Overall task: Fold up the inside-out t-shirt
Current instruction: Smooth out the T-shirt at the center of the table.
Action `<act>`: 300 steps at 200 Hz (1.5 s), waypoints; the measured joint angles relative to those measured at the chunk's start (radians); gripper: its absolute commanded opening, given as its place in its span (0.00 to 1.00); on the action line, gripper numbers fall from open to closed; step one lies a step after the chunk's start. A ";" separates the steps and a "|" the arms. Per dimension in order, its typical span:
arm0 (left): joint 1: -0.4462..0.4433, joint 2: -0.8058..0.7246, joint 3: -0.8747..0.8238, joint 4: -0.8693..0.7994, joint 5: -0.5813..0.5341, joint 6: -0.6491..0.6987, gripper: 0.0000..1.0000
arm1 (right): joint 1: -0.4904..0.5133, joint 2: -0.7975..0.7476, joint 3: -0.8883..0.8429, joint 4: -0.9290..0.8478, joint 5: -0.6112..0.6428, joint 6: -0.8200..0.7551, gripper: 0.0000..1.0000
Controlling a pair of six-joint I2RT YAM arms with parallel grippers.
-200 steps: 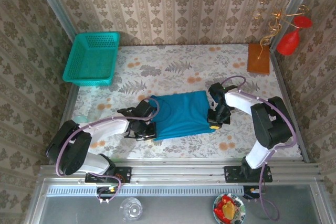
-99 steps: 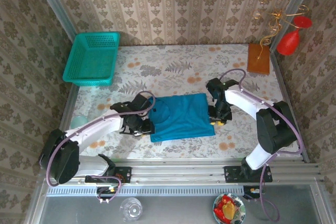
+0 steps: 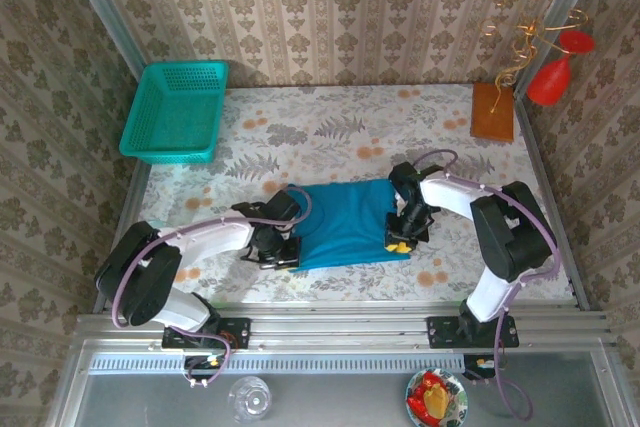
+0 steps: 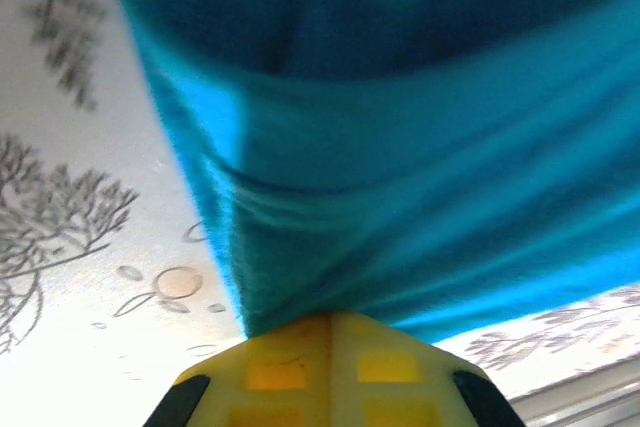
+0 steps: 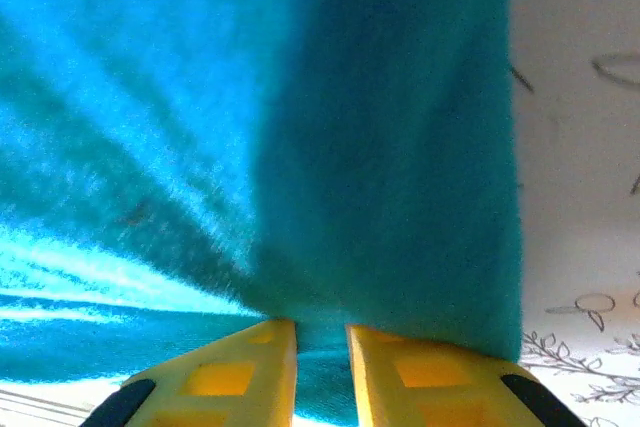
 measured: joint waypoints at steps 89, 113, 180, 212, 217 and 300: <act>0.194 -0.148 0.082 -0.083 0.005 0.067 0.23 | -0.002 -0.039 0.111 -0.047 0.012 -0.003 0.26; 0.297 -0.109 0.166 -0.092 0.006 0.127 0.28 | -0.009 -0.021 0.205 -0.061 0.031 -0.022 0.29; 0.371 0.181 0.385 -0.058 0.039 0.241 0.39 | -0.042 0.140 0.400 -0.117 0.136 -0.092 0.40; 0.371 0.290 0.442 -0.042 0.035 0.266 0.39 | -0.046 0.205 0.455 -0.133 0.195 -0.113 0.41; 0.371 0.303 0.444 -0.038 0.035 0.268 0.39 | -0.046 0.212 0.456 -0.134 0.201 -0.114 0.41; 0.379 0.349 0.474 0.003 0.045 0.297 0.50 | -0.048 0.238 0.447 -0.148 0.215 -0.132 0.42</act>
